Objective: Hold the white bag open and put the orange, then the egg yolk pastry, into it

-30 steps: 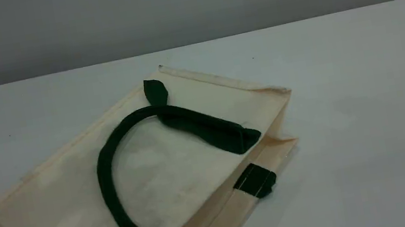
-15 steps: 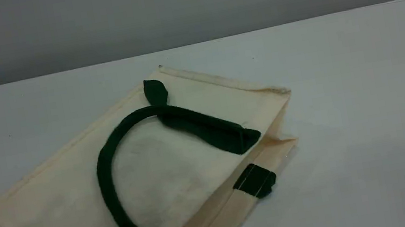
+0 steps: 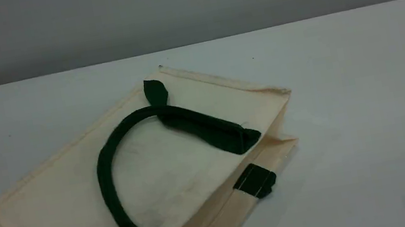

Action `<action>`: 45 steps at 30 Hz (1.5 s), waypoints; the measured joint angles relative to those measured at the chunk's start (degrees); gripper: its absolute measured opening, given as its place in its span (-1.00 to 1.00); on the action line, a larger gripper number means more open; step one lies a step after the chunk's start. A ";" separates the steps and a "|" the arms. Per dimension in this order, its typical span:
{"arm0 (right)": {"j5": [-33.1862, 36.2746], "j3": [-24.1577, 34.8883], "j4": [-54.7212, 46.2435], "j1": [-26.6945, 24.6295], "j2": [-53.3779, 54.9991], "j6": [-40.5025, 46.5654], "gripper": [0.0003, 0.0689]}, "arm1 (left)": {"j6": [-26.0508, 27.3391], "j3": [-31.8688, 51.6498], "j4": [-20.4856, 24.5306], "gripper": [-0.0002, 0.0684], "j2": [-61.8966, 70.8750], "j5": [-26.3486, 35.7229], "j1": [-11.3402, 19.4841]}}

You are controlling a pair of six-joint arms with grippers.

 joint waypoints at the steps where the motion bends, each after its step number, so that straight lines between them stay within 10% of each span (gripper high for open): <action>1: 0.00 0.00 0.00 0.00 0.00 0.00 0.33 | -0.28 2.86 1.10 0.56 -2.55 -0.08 0.00; 16: 0.11 0.00 -0.11 -3.87 0.00 0.05 0.33 | -5.48 34.82 10.44 0.55 -40.94 -7.65 0.00; 30: 0.11 0.00 -0.11 -40.29 -4.40 0.14 0.33 | -5.25 34.98 11.55 0.55 -55.87 -6.73 0.05; 37: 0.16 -0.06 -0.16 -45.69 -7.56 0.09 0.33 | -5.25 34.98 11.55 0.55 -55.87 -6.73 0.05; 45: 0.12 -0.06 -0.10 -45.64 -7.44 0.09 0.33 | -5.25 34.98 11.55 0.55 -55.82 -6.93 13.35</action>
